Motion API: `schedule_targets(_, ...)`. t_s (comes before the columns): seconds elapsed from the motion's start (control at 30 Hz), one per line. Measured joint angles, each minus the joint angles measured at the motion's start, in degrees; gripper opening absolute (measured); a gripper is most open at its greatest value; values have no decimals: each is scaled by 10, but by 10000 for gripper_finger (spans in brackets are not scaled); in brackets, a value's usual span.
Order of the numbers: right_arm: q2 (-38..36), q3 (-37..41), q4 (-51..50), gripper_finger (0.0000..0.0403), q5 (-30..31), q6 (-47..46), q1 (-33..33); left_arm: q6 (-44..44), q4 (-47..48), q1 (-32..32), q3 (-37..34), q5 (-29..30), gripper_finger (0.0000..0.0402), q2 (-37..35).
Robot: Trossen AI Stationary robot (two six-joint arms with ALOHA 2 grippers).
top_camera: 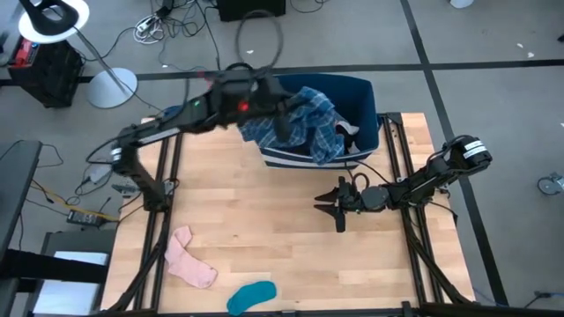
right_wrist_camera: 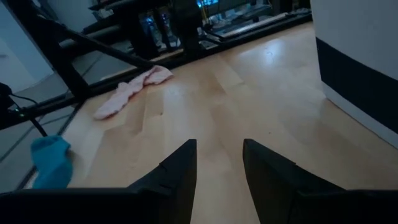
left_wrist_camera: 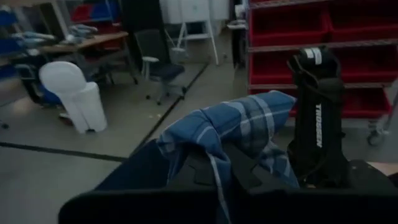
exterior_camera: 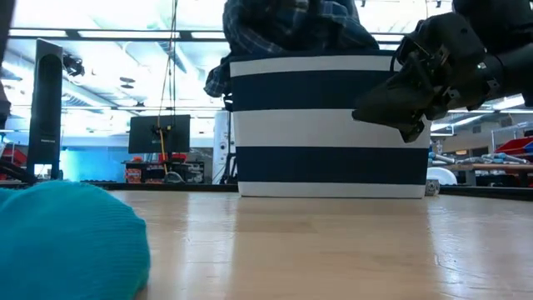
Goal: Sort clothes
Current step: Put the blue and white shirt into the blue bin
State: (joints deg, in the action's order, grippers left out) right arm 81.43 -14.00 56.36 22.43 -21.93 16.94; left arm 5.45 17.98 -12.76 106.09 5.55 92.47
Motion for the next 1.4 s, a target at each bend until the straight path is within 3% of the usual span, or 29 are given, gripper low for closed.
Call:
schedule_targets(0.17,0,0,-6,132,0,3,-5,-1,84,-31,146,-41,2,104)
schedule_targets(0.3,0,0,-3,132,0,16,-6,0,116,-47,208,-42,10,170)
schedule_targets(0.53,0,0,-4,132,0,21,-6,2,120,-65,210,-109,19,252)
schedule_targets(1.1,0,0,-5,132,0,22,-6,0,39,-80,211,-108,26,406)
schedule_targets(1.4,0,0,-7,132,0,23,-6,-95,19,-94,211,-110,30,437)
